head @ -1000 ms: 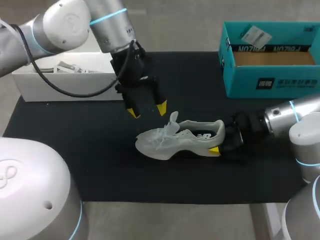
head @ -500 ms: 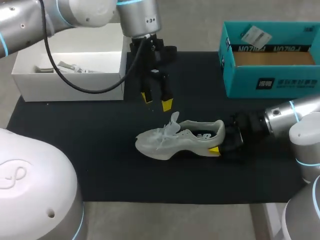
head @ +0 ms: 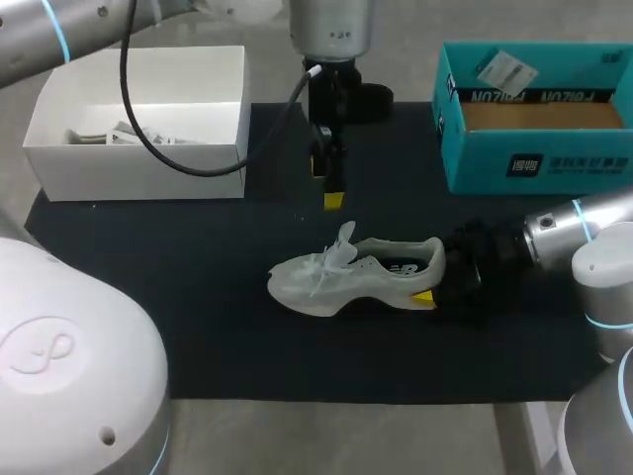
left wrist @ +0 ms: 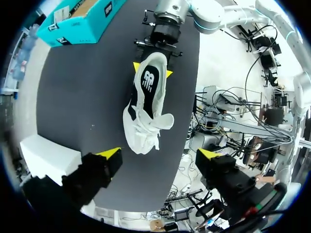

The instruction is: Take the shoe out of the shoebox, open the shoe tongue, remove and reinsert the insole, then place the shoe into the shoebox

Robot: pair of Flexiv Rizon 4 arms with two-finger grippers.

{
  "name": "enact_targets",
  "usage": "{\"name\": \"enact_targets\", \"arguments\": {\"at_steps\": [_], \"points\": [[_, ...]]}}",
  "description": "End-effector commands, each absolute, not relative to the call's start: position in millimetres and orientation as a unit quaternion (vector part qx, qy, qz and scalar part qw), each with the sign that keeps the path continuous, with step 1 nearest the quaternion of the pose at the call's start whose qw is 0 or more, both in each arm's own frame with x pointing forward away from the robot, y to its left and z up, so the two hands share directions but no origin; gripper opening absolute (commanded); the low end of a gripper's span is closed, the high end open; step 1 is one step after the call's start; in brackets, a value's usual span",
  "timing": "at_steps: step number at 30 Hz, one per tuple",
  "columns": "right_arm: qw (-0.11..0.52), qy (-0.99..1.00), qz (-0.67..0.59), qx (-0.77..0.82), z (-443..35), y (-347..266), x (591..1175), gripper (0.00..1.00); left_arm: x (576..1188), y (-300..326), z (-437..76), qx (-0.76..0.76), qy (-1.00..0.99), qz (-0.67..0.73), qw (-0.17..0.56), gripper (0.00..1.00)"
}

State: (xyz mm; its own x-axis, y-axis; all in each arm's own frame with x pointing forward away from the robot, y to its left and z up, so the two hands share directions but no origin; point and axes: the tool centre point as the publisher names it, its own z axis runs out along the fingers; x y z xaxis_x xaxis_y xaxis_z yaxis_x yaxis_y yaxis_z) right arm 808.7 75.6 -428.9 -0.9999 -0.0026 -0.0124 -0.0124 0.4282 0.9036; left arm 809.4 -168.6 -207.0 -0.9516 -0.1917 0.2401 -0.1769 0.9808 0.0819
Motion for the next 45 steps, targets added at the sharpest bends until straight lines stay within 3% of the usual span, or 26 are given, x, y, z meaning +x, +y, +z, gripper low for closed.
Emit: {"name": "enact_targets", "arguments": {"at_steps": [1, 6, 15, 32, 39, 45], "points": [[0.005, 0.846, 0.534, -0.004, -430, 77, 809, 0.00, 811, -180, -206, 0.158, -0.979, 0.036, 0.124, 0.00], [0.005, 0.846, 0.534, -0.004, -430, 77, 809, 0.00, 810, -192, -212, 0.203, -0.967, 0.075, 0.132, 0.00], [0.005, 0.846, 0.534, -0.004, -430, 77, 809, 0.00, 796, -200, -218, 0.155, -0.982, 0.047, 0.098, 0.00], [0.005, 0.846, 0.534, -0.004, -430, 77, 809, 0.00, 793, -203, -217, 0.158, -0.979, 0.051, 0.119, 0.00], [0.005, 0.846, 0.534, -0.004, -430, 77, 809, 0.00, 782, -227, -220, 0.038, -0.991, 0.101, 0.075, 0.00], [0.005, 0.846, 0.534, -0.004, -430, 77, 809, 0.00, 779, -239, -226, -0.010, -0.994, 0.054, 0.099, 0.00]]}}
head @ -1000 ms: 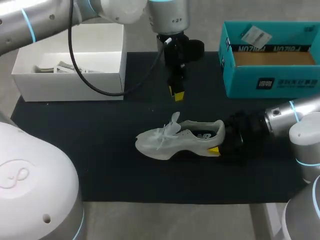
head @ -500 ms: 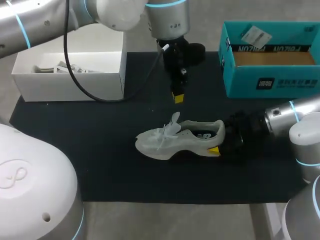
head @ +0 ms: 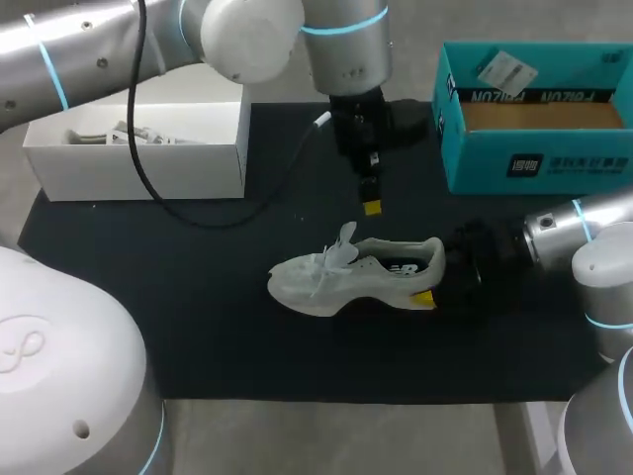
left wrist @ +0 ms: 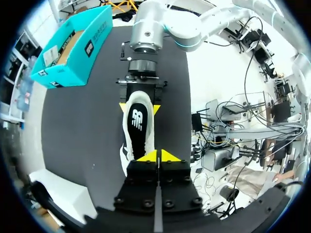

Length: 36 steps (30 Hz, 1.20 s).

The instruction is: Take the shoe out of the shoebox, open the shoe tongue, remove and reinsert the insole, then place the shoe into the shoebox

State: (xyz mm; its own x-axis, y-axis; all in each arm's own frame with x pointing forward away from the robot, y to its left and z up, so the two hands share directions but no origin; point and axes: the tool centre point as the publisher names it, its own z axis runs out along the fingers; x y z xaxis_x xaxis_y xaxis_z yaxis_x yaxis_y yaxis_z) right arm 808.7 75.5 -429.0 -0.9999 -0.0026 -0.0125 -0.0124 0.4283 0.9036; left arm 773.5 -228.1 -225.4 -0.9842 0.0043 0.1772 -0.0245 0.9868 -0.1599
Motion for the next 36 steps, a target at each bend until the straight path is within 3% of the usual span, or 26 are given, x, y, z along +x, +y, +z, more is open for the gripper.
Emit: {"name": "enact_targets", "arguments": {"at_steps": [1, 11, 16, 36], "points": [[0.005, 0.846, 0.534, -0.004, -430, 77, 809, 0.00, 779, -239, -226, -0.010, -0.994, 0.054, 0.099, 0.00], [0.005, 0.846, 0.534, -0.004, -430, 77, 809, 0.00, 779, -239, -226, -0.010, -0.994, 0.054, 0.099, 0.00], [0.005, 0.846, 0.534, -0.004, -430, 77, 809, 0.00, 784, -253, -245, -0.002, -0.997, 0.081, 0.018, 0.00], [0.005, 0.846, 0.534, -0.004, -430, 77, 809, 0.00, 798, -280, -346, -0.046, -0.998, 0.043, 0.028, 0.00]]}}
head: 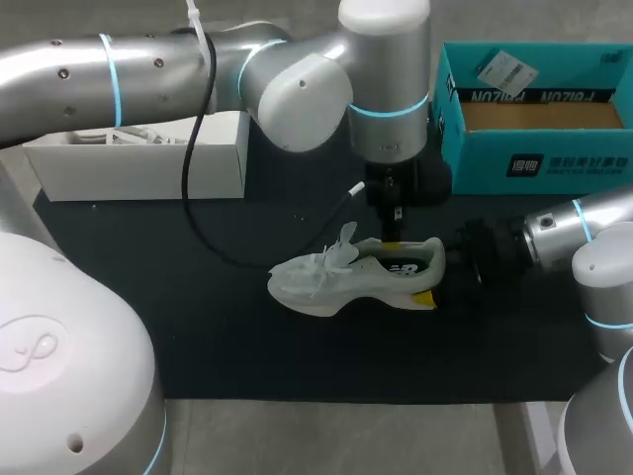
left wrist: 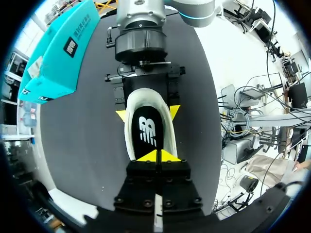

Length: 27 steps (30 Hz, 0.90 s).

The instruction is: Take the shoe out of the shoebox, open the shoe tongue, remove and reinsert the insole, then place the shoe into the shoebox

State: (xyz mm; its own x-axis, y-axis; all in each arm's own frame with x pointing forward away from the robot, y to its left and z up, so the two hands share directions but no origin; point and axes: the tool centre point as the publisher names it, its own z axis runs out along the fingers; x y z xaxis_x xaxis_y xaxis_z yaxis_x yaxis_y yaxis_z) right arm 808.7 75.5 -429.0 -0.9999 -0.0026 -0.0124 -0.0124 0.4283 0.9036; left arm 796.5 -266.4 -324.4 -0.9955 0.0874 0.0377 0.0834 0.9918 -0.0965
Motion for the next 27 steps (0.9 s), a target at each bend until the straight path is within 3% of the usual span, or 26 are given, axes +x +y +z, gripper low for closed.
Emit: {"name": "enact_targets", "arguments": {"at_steps": [1, 27], "points": [[0.005, 0.846, 0.534, -0.004, -430, 77, 809, 0.00, 798, -281, -351, -0.049, -0.998, 0.039, 0.025, 0.00], [0.005, 0.846, 0.534, -0.004, -430, 77, 809, 0.00, 788, -256, -386, -0.033, -0.997, 0.023, 0.066, 0.00]]}}
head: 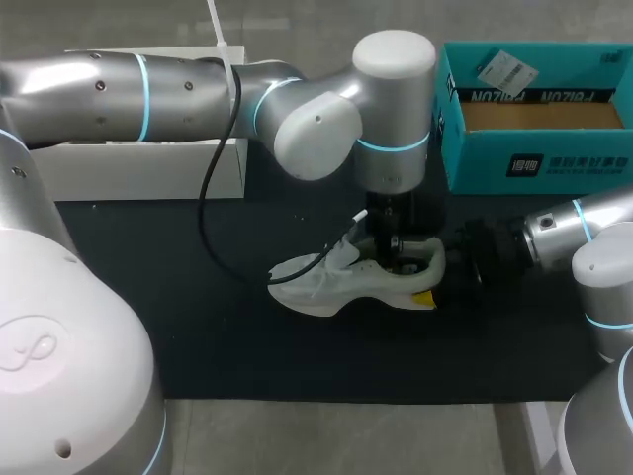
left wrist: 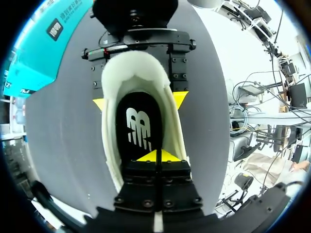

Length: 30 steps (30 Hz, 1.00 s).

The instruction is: Take the shoe out of the shoebox, open the shoe tongue, remove and reinsert the insole, then place the shoe into the shoebox

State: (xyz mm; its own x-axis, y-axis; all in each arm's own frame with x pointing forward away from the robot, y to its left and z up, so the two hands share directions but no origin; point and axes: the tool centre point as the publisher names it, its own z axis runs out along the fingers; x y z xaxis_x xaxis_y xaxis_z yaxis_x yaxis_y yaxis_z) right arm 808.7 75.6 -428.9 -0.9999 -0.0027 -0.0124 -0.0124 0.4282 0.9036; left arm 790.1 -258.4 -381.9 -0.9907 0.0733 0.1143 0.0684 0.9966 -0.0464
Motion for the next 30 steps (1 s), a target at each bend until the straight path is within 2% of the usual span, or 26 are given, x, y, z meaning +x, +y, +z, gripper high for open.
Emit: {"name": "enact_targets", "arguments": {"at_steps": [1, 3, 5, 11, 13, 14, 16, 18, 25, 26, 27, 28, 30], "points": [[0.005, 0.846, 0.534, -0.004, -430, 77, 809, 0.00, 788, -256, -387, -0.032, -0.997, 0.024, 0.067, 0.00], [0.005, 0.846, 0.534, -0.004, -430, 77, 809, 0.00, 786, -256, -388, -0.031, -0.996, 0.026, 0.076, 0.00], [0.005, 0.846, 0.534, -0.004, -430, 77, 809, 0.00, 784, -256, -388, -0.032, -0.996, 0.027, 0.077, 0.04], [0.005, 0.846, 0.534, -0.004, -430, 77, 809, 0.00, 781, -258, -394, -0.035, -0.995, 0.024, 0.085, 0.05], [0.005, 0.846, 0.534, -0.004, -430, 77, 809, 0.00, 780, -259, -395, -0.041, -0.995, 0.025, 0.088, 0.09], [0.005, 0.846, 0.534, -0.004, -430, 77, 809, 0.00, 780, -260, -396, -0.042, -0.995, 0.025, 0.089, 0.16], [0.005, 0.846, 0.534, -0.004, -430, 77, 809, 0.00, 780, -261, -399, -0.043, -0.995, 0.024, 0.091, 0.20], [0.005, 0.846, 0.534, -0.004, -430, 77, 809, 0.00, 780, -261, -400, -0.044, -0.995, 0.023, 0.091, 0.29], [0.005, 0.846, 0.534, -0.004, -430, 77, 809, 0.00, 779, -261, -407, -0.046, -0.996, 0.023, 0.078, 0.32], [0.005, 0.846, 0.534, -0.004, -430, 77, 809, 0.00, 779, -261, -409, -0.046, -0.996, 0.023, 0.077, 0.35], [0.005, 0.846, 0.534, -0.004, -430, 77, 809, 0.00, 779, -262, -411, -0.045, -0.996, 0.024, 0.073, 0.42], [0.005, 0.846, 0.534, -0.004, -430, 77, 809, 0.00, 779, -263, -414, -0.042, -0.996, 0.028, 0.068, 0.58], [0.005, 0.846, 0.534, -0.004, -430, 77, 809, 0.00, 780, -264, -419, -0.043, -0.996, 0.030, 0.068, 0.48]]}}
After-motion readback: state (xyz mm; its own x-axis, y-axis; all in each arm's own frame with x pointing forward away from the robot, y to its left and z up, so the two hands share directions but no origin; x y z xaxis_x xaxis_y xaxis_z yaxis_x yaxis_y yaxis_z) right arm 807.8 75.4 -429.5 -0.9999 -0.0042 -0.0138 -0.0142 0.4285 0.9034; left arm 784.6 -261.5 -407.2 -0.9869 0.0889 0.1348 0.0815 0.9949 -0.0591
